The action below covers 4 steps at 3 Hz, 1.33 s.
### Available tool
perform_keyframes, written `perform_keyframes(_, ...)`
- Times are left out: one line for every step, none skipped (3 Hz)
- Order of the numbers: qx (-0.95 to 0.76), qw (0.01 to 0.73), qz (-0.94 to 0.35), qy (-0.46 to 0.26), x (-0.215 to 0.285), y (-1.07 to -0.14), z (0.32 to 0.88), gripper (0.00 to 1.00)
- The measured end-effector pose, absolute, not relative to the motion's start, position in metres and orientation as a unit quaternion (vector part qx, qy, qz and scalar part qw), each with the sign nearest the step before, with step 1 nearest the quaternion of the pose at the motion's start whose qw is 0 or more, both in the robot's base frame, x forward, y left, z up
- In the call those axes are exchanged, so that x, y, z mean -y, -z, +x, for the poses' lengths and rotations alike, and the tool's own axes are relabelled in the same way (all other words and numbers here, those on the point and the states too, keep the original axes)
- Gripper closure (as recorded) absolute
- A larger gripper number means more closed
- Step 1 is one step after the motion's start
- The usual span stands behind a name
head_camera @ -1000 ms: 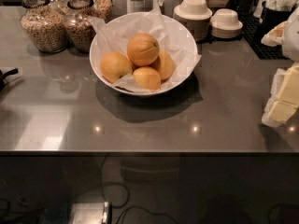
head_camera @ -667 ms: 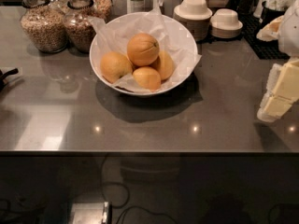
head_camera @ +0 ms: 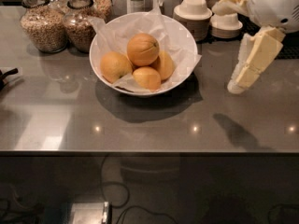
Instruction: Pick orange from white bowl
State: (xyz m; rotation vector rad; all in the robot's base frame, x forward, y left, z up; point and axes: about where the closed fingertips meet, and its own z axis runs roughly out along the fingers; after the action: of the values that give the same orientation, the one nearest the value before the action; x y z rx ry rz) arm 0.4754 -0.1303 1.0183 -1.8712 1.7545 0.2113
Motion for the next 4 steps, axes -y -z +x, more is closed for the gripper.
perform_keyframes(-0.587,0.341,-0.717,-0.159,0.098,-1.040,0.484,0.00)
perform_keyframes(-0.539,0.383,-0.712,-0.235,0.071,-1.049,0.505,0.00)
perform_keyframes(-0.519,0.394,-0.702,-0.288,0.048,-1.043,0.529,0.00)
perform_keyframes(-0.527,0.399,-0.691,-0.291,0.029,-1.042,0.557,0.00)
